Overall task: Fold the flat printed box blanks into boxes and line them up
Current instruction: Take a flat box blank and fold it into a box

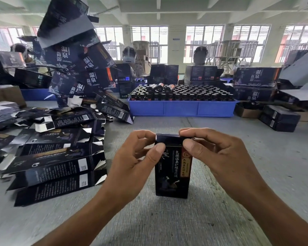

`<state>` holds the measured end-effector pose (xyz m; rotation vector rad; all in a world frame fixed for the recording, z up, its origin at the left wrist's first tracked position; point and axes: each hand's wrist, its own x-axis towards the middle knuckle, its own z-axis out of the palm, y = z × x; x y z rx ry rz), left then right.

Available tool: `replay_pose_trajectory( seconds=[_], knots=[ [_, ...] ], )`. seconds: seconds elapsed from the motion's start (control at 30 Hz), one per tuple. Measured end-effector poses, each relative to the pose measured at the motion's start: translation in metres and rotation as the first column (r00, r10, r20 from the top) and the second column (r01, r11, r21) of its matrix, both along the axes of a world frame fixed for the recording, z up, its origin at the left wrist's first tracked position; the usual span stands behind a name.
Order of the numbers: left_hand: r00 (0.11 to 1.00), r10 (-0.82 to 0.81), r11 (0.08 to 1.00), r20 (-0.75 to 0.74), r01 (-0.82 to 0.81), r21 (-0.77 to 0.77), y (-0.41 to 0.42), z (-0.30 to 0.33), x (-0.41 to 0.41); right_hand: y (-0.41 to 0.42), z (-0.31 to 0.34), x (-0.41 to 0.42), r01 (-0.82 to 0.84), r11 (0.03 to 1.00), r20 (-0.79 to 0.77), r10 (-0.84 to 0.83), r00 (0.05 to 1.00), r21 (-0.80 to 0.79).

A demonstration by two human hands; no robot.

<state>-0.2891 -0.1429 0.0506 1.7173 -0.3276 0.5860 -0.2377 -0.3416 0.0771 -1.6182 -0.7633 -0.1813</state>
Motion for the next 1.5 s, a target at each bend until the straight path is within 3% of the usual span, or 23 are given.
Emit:
replay_pose_trajectory(
  seconds=[0.13,0.37,0.57,0.83,1.03,1.13,1.23,1.3,1.37,1.5],
  knots=[
    [1.0,0.005,1.0,0.003,-0.005,-0.023,0.001,-0.002,0.002,-0.001,-0.001,0.002,-0.001,1.0,0.014,0.001,1.0,0.013],
    [0.998,0.053,0.996,0.043,-0.056,0.073,0.0,-0.005,0.0,-0.003,-0.001,0.006,0.013,0.997,0.094,-0.006,0.996,-0.074],
    [0.995,0.097,0.995,0.02,-0.098,0.025,-0.003,-0.005,0.005,-0.003,-0.002,0.008,0.023,0.996,0.109,-0.013,0.994,-0.086],
    [0.982,0.129,0.963,0.14,-0.158,0.218,0.001,-0.003,0.003,-0.005,-0.005,0.013,0.073,0.988,0.218,-0.041,0.975,-0.136],
    [0.984,0.076,0.959,0.161,-0.117,0.259,0.009,-0.011,0.012,-0.001,-0.018,0.02,0.147,0.981,0.212,-0.118,0.97,-0.126],
    [0.985,0.134,0.971,0.105,-0.152,0.185,0.012,-0.018,0.022,0.003,-0.027,0.021,0.213,0.942,0.204,-0.163,0.965,-0.257],
    [0.973,0.23,0.973,0.018,-0.229,-0.033,0.018,-0.023,0.034,0.01,-0.037,0.02,0.241,0.858,0.179,-0.177,0.968,-0.454],
    [0.969,0.235,0.958,-0.08,-0.245,-0.148,0.019,-0.026,0.038,0.014,-0.042,0.017,0.264,0.796,0.264,-0.136,0.955,-0.545],
    [0.963,0.234,0.944,-0.137,-0.258,-0.205,0.021,-0.028,0.039,0.017,-0.046,0.014,0.293,0.742,0.347,-0.087,0.934,-0.603],
    [0.955,0.192,0.948,-0.225,-0.24,-0.21,0.022,-0.039,0.05,0.014,-0.047,0.019,0.31,0.731,0.333,-0.12,0.935,-0.608]
  ],
)
